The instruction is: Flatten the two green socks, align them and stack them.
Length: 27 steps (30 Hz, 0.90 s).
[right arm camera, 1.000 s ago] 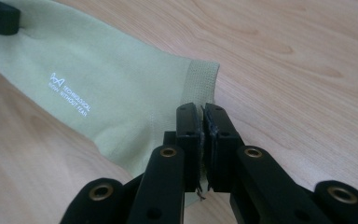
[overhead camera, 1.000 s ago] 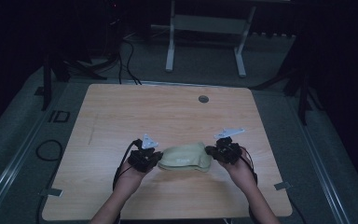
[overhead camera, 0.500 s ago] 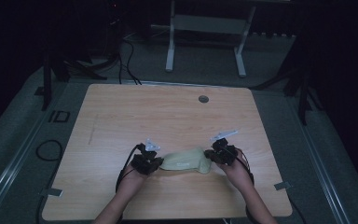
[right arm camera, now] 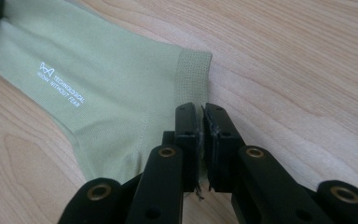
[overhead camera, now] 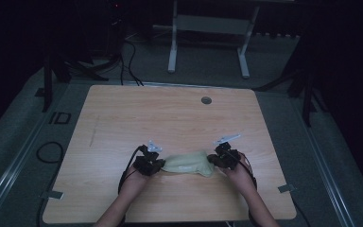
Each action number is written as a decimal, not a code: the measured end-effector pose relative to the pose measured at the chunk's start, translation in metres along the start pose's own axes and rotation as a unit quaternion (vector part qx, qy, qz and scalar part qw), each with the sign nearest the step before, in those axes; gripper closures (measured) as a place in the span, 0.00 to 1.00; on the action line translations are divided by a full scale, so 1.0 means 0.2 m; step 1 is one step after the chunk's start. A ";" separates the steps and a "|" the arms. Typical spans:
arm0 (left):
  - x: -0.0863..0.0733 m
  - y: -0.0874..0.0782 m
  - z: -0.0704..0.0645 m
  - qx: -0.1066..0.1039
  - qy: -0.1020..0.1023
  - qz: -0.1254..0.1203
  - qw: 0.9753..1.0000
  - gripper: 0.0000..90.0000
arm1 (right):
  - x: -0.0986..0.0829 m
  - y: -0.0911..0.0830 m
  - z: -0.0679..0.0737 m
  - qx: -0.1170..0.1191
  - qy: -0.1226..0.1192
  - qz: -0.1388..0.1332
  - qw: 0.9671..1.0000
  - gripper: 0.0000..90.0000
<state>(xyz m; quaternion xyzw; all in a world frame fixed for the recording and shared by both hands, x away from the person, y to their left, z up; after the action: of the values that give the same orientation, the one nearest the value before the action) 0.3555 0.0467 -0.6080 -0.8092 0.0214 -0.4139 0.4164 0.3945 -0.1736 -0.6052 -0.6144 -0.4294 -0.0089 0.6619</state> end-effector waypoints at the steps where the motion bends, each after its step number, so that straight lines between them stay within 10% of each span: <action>1: 0.01 -0.01 -0.01 -0.002 0.000 -0.001 1.000 0.98 | 0.01 -0.01 0.00 -0.001 0.001 -0.003 1.000 0.94; 13: 0.07 -0.09 -0.07 -0.002 0.014 -0.017 1.000 0.98 | 0.06 -0.23 0.00 -0.002 -0.002 -0.050 0.999 0.94; 27: -0.01 0.03 0.02 -0.007 -0.017 0.008 1.000 0.98 | -0.03 -0.03 0.00 0.000 0.006 -0.005 1.000 0.93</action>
<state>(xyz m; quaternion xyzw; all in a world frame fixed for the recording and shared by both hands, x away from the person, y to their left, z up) 0.3593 0.0453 -0.6147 -0.8187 0.0237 -0.3967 0.4145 0.3866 -0.1789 -0.6038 -0.6124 -0.4285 -0.0158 0.6641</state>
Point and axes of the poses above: each handheld gripper's, and its own axes: y roughly forward along the jaws, x roughly out of its top, z roughly to its left, the point moved 8 cm from there along y, roughly forward along the jaws, and after that the axes turned 14 degrees about -x, right-handed, at the moved point
